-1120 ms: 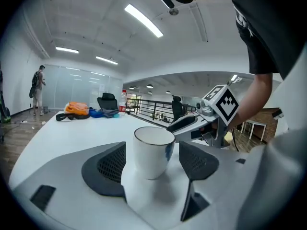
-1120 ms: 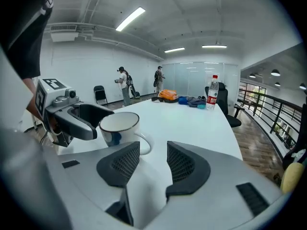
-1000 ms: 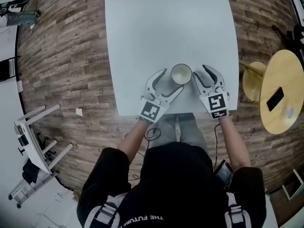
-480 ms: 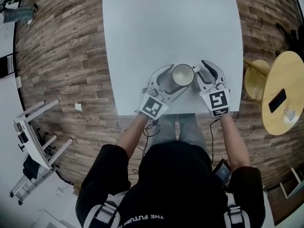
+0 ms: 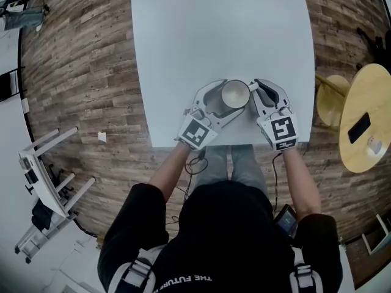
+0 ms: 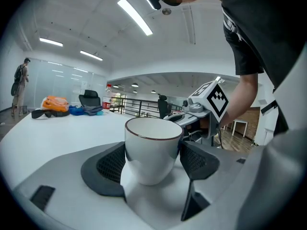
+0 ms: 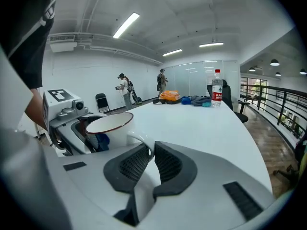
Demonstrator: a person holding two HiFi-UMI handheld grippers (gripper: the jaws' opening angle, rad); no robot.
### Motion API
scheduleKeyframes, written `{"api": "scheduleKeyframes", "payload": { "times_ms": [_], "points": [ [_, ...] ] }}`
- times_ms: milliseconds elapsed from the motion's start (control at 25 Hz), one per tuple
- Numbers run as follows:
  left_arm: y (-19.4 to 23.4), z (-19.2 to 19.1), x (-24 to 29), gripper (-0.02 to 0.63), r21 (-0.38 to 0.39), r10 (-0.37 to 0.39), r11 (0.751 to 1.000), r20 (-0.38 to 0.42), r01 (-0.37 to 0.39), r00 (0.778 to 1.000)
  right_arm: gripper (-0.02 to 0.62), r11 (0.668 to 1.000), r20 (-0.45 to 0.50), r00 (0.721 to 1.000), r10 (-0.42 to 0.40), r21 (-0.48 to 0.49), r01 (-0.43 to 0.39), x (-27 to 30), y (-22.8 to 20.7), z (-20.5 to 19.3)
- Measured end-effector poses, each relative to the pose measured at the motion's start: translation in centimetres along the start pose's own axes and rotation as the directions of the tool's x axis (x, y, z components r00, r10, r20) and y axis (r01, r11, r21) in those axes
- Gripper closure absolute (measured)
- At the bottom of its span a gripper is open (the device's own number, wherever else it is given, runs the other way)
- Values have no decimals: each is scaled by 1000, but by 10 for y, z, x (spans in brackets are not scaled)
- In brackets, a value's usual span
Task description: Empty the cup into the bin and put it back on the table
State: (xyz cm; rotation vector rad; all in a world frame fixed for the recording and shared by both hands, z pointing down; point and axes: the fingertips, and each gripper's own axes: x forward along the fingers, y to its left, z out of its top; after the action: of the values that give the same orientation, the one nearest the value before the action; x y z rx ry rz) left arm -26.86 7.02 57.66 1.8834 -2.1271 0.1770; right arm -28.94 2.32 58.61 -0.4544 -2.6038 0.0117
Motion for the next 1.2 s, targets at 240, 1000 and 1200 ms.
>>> {"api": "scheduleKeyframes", "payload": {
  "times_ms": [240,1000,1200],
  "points": [
    [-17,52,-19,256,-8,-32,999,85,32,996,549,978,61,998,-10,208,-3,-33,6,29],
    [-146,194,-62,250,118,-202,976,182,182,962,549,915,158,966,-204,382,131,-213,40,120],
    [-178,208,-37,250,126,-348,936,171,330,922,551,900,172,933,-317,365,239,-258,21,112]
  ]
}}
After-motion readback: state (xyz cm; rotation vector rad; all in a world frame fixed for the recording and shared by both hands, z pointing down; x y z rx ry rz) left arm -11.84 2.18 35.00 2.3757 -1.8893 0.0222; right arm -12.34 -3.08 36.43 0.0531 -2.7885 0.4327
